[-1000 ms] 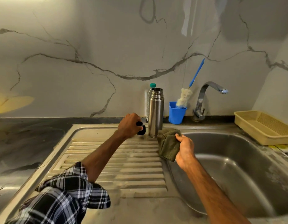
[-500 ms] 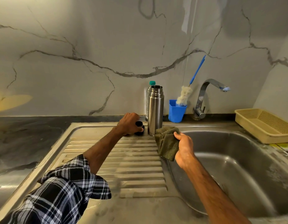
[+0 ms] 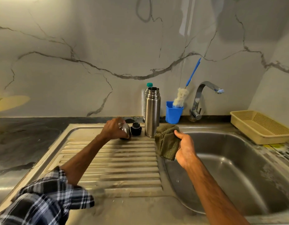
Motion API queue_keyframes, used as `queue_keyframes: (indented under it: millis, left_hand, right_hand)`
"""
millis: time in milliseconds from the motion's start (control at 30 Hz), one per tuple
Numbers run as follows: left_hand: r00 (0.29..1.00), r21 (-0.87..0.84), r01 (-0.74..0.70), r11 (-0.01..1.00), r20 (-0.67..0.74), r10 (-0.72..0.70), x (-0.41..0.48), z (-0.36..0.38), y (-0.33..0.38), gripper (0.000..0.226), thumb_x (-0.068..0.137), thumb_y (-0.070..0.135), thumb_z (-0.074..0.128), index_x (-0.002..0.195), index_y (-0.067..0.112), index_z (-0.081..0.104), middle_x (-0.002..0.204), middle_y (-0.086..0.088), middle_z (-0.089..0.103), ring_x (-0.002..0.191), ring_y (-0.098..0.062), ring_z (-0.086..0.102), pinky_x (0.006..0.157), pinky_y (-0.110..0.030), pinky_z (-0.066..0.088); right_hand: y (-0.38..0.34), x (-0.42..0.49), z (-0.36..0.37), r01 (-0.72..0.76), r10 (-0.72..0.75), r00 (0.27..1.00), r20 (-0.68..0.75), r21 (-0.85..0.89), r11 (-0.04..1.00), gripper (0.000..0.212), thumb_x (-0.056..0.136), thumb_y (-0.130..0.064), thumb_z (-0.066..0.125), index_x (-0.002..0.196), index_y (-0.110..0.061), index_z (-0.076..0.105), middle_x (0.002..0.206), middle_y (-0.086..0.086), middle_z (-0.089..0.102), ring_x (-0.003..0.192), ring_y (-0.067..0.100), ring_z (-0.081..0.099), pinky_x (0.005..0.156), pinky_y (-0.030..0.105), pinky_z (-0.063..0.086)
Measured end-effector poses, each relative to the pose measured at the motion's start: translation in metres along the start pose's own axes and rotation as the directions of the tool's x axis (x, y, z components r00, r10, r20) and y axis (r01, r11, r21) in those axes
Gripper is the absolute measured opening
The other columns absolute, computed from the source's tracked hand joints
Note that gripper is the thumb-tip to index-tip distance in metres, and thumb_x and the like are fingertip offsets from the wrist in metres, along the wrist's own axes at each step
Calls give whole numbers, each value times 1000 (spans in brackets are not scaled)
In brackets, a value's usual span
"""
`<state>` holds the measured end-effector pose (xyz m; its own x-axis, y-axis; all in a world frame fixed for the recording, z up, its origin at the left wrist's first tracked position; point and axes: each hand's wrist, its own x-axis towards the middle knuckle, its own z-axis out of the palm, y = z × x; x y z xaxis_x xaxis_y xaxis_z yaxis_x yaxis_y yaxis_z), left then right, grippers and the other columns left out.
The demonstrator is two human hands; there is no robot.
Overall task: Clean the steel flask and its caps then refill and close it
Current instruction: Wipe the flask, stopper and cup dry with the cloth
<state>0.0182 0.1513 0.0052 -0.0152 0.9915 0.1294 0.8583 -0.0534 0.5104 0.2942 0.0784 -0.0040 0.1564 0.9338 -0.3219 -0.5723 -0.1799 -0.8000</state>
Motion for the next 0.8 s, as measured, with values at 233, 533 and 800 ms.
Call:
queue_keyframes:
  millis: [233, 533, 800]
  left_hand:
    - [934, -587, -38, 809, 267, 238, -87, -6, 43, 56, 79, 31, 86, 128, 38, 60, 125, 4, 61, 111, -18, 62, 82, -35, 60]
    - [957, -437, -215, 874, 83, 277, -86, 39, 96, 69, 55, 20, 99, 118, 18, 72, 105, 6, 75, 95, -9, 71, 85, -34, 62]
    - [936, -287, -353, 890, -106, 337, -82, 52, 96, 73, 75, 70, 71, 137, 33, 62, 126, 8, 64, 113, -7, 60, 92, -26, 55]
  right_hand:
    - [-8, -6, -3, 56, -56, 998, 4, -36, 998, 23, 102, -14, 51, 119, -17, 66, 110, 12, 72, 97, 29, 69, 79, 42, 56]
    - [0, -16, -4, 165, -164, 986, 30, -314, 935, 20, 103, -19, 51, 113, -23, 68, 108, 8, 72, 101, 29, 68, 94, 52, 55]
    - [-8, -7, -11, 66, -76, 996, -46, -189, 980, 23, 102, -23, 53, 119, -26, 68, 110, 9, 72, 101, 33, 67, 94, 55, 53]
